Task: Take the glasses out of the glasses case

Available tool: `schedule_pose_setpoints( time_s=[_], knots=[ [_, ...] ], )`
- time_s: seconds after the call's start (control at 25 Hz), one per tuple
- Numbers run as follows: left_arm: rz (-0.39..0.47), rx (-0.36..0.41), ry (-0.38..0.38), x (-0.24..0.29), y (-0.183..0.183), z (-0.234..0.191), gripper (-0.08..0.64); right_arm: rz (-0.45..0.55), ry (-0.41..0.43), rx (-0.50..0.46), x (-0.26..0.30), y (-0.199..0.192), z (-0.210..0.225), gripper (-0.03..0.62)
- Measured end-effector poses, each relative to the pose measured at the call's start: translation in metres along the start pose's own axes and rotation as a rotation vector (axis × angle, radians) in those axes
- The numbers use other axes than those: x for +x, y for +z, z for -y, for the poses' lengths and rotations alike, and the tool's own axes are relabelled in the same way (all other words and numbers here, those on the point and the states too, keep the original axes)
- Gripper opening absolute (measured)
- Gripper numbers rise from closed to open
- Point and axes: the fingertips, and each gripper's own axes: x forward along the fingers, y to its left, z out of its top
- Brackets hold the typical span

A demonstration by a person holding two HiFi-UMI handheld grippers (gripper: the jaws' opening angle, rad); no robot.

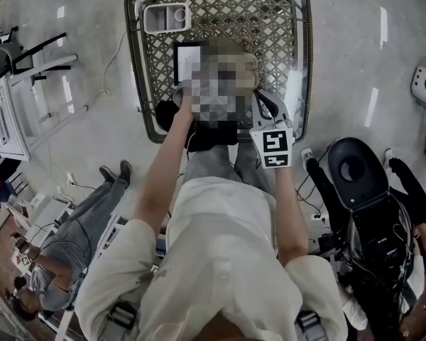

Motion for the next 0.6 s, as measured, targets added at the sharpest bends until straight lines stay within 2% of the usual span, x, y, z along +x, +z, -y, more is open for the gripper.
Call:
schedule_pose_setpoints(
  time_s=[0.4, 0.6],
  knots=[
    [0.091, 0.004, 0.078, -0.036, 0.017, -0.012, 0.029, 0.031, -0.041, -0.027, -0.011, 0.014, -0.004, 0.008],
    [0.168, -0.005, 0.138, -0.066, 0.032, -0.019, 0.029, 0.055, -0.064, -0.055, -0.023, 0.027, -0.005, 0.008]
  ],
)
